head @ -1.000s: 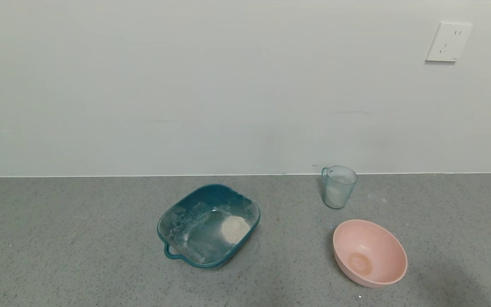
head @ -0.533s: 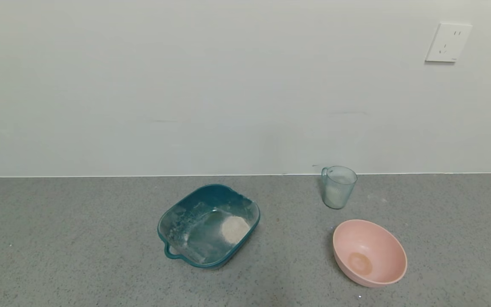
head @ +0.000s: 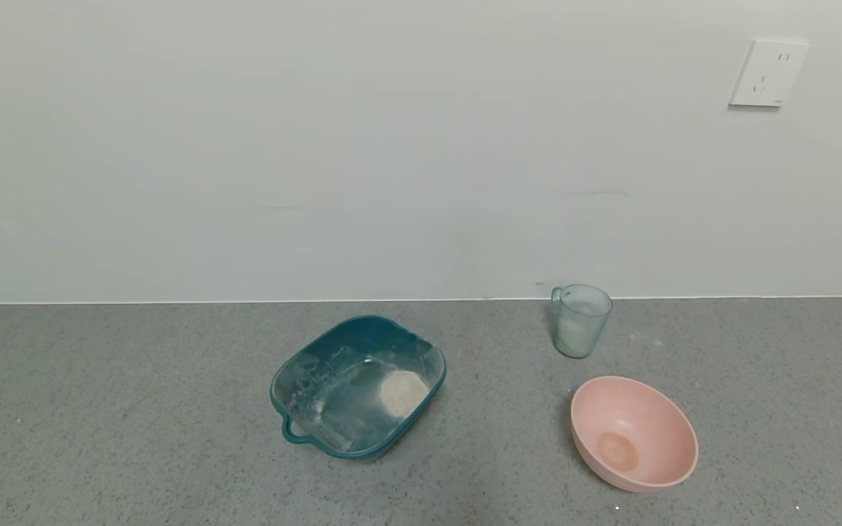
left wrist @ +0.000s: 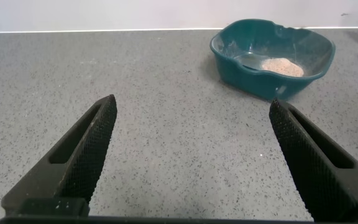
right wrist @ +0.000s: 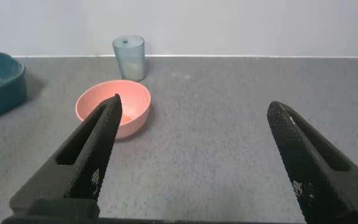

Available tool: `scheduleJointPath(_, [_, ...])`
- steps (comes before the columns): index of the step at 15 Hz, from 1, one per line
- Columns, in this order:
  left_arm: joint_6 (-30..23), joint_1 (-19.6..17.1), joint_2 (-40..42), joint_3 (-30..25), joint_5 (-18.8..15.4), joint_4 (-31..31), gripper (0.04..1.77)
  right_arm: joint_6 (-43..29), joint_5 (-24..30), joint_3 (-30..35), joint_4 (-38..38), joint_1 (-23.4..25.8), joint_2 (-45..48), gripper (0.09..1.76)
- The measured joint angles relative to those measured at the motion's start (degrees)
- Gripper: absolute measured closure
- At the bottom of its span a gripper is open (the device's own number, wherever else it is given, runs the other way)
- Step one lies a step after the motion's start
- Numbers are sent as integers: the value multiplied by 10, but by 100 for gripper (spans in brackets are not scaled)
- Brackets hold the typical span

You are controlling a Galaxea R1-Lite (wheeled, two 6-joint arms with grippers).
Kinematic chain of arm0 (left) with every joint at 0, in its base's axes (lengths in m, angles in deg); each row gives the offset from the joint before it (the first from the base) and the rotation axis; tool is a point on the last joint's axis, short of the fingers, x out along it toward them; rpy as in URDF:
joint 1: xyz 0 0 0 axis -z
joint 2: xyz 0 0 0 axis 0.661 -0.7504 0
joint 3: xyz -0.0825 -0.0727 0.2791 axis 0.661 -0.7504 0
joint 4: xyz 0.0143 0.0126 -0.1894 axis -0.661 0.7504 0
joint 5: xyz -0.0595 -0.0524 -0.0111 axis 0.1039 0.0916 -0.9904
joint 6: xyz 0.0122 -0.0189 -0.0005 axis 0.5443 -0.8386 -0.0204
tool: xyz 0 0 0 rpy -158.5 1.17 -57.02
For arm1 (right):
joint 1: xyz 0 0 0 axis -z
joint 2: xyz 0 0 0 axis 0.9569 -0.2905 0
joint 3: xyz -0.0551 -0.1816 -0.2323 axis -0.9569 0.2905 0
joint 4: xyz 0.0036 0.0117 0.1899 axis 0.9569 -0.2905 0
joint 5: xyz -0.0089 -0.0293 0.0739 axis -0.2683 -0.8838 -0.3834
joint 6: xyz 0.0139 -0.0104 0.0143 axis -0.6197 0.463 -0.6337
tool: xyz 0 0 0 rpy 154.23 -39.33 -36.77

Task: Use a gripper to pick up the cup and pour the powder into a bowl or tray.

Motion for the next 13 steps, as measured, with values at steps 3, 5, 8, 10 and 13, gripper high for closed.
scheduleJointPath(3, [0, 0, 0, 0, 0, 0, 5, 2, 2, 95, 85, 0, 19, 15])
scheduleJointPath(5, [0, 0, 0, 0, 0, 0, 5, 4, 4, 132, 105, -1, 23, 15])
scheduleJointPath(8, [0, 0, 0, 0, 0, 0, 5, 3, 5, 154, 100, -1, 25, 15])
scheduleJointPath(10, [0, 0, 0, 0, 0, 0, 5, 2, 5, 156, 99, -1, 25, 15])
scheduleJointPath(13, [0, 0, 0, 0, 0, 0, 5, 5, 6, 157, 98, -1, 25, 15])
